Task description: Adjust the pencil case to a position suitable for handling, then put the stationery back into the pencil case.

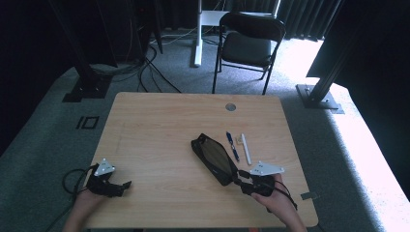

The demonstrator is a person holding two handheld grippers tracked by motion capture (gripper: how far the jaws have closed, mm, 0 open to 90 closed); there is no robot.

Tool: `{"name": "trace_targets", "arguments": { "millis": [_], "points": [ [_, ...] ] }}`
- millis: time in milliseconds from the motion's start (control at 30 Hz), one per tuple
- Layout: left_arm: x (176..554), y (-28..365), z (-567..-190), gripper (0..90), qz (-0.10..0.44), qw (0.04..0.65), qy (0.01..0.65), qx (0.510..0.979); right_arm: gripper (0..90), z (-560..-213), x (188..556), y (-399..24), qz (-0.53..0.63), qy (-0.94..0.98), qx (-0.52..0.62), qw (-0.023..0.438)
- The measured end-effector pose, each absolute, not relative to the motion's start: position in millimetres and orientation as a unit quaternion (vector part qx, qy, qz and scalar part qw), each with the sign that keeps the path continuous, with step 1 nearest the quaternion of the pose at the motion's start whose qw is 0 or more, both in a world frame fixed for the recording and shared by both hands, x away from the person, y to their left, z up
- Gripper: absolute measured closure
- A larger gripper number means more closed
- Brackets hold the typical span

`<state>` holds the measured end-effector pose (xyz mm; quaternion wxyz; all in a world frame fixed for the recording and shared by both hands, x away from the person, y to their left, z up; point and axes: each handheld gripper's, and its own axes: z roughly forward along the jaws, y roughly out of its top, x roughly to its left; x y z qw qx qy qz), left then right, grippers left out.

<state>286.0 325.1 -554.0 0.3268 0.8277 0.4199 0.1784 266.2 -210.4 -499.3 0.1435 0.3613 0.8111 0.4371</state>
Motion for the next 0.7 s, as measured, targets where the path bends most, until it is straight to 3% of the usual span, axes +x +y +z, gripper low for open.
{"name": "trace_targets", "arguments": {
  "millis": [300,700],
  "points": [
    [286,325,-554,2.1,0.179,0.327,0.42,0.828,56.2,-485,285,-223,0.451,0.785,0.388,0.174],
    [286,325,-554,2.1,0.178,0.327,0.42,0.828,55.5,-502,334,-241,0.429,0.747,0.458,0.22]
  ]
}}
